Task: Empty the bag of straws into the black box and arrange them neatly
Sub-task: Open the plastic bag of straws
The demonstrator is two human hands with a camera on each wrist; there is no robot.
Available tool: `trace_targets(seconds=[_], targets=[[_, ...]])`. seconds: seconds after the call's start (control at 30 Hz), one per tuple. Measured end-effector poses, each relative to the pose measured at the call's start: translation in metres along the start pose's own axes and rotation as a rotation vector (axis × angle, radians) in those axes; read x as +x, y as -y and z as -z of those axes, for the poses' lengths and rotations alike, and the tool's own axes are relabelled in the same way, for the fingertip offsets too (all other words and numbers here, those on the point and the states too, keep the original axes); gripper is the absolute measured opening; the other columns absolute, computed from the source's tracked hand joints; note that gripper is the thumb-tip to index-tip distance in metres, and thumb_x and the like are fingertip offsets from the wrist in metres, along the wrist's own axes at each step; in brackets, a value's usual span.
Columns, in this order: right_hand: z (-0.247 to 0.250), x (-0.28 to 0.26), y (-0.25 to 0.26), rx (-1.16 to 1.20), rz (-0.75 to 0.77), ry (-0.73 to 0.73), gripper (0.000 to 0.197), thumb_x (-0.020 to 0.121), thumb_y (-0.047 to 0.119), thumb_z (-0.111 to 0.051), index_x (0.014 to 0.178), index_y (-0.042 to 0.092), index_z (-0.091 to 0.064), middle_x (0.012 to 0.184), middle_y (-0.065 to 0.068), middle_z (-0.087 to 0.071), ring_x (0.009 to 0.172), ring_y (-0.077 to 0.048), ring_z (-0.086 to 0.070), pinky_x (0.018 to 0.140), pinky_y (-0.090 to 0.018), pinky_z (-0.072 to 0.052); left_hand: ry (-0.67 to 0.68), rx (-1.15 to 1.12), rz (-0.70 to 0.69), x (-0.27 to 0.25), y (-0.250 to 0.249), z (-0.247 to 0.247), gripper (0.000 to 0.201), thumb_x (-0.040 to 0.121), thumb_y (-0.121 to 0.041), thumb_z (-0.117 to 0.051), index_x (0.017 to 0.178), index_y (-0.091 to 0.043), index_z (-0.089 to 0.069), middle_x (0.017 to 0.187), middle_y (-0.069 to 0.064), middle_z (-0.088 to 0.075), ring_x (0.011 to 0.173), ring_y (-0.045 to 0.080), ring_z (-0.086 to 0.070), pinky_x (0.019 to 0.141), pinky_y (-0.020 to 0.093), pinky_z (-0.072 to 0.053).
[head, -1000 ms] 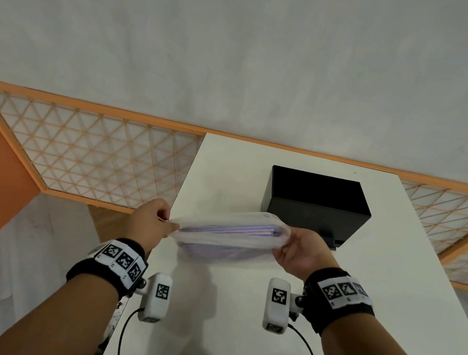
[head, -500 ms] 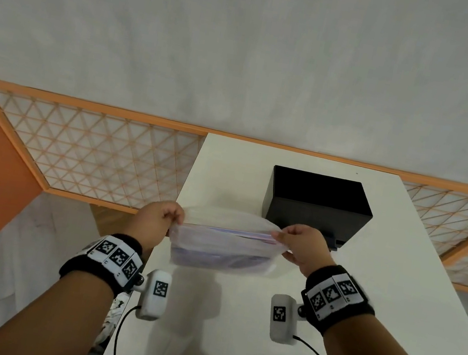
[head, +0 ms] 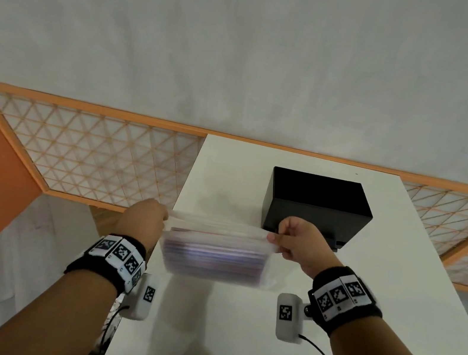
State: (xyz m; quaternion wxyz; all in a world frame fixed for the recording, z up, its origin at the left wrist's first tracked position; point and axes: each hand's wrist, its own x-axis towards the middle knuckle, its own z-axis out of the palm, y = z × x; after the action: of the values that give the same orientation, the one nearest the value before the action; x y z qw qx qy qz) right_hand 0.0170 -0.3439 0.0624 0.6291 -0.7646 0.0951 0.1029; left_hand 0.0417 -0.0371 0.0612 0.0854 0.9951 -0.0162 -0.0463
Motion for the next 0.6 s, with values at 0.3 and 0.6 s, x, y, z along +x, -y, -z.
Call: trace_targets(seconds=[0.3, 0.6], targets=[[-0.016, 0.004, 0.011, -1.077, 0.206, -0.163, 0.03, 0.08, 0.002, -0.05, 0.065, 0.021, -0.031, 0.063, 0.003, -0.042, 0.063, -0.025, -0.046, 0.045, -0.027, -0.025, 0.023, 0.012, -0.224, -0.003, -0.011, -0.008, 0.034, 0.086, -0.002, -0.044, 0.116, -0.011, -0.058, 0.105, 0.008, -0.053, 0.089, 0.024, -0.057, 0.074, 0.029, -0.046], [-0.023, 0.008, 0.023, -1.185, 0.025, 0.082, 0.041, 0.087, -0.004, -0.043, 0.115, 0.019, -0.062, 0.116, -0.004, -0.06, 0.101, -0.026, -0.058, 0.088, -0.031, -0.048, 0.118, 0.023, -0.226, 0.001, -0.01, -0.012, 0.045, 0.089, -0.003, -0.04, 0.129, -0.019, -0.052, 0.116, 0.009, -0.053, 0.102, 0.026, -0.056, 0.089, 0.034, -0.046]])
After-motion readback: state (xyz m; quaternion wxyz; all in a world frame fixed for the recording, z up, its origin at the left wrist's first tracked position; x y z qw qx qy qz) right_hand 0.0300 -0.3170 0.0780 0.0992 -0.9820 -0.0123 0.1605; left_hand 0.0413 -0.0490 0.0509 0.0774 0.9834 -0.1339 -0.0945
